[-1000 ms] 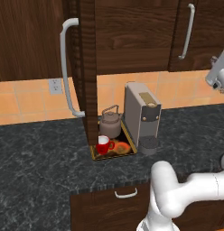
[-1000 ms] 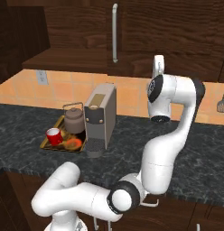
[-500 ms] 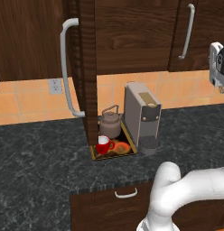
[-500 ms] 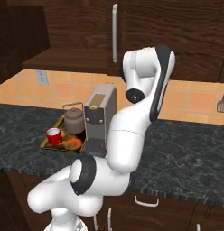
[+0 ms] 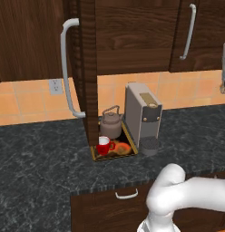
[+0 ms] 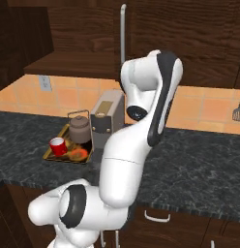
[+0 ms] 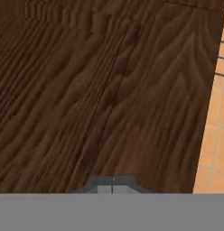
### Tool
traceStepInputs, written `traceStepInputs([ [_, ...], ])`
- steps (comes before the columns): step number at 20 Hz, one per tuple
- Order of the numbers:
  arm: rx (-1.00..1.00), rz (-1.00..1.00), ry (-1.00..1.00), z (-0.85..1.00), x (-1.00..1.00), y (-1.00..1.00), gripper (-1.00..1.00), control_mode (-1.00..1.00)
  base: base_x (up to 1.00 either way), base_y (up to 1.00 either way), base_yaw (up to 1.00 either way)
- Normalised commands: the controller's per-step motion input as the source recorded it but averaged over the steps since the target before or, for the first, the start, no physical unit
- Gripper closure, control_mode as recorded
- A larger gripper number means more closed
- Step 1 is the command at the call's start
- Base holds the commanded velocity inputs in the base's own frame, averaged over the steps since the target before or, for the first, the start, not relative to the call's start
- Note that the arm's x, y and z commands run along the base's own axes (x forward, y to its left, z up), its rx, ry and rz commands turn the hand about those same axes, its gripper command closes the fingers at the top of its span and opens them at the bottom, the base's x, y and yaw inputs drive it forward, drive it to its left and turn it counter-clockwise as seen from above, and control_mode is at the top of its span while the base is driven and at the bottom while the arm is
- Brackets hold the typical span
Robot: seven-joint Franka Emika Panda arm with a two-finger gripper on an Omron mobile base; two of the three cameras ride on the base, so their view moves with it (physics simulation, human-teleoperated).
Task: Pick the kettle from the counter and place it on the tray. Then pick the mug from the cabinet and place it on the tray. Then close the cabinet doors.
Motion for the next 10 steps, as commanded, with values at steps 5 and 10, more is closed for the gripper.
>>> traceStepInputs([
  [5, -0.10, -0.12, -0.51, 0.30, -1.00, 0.10, 1.00, -1.00, 0.00, 0.00, 0.00],
  [10, -0.15, 0.01, -0.78, 0.29, -1.00, 0.43, 1.00, -1.00, 0.00, 0.00, 0.00],
])
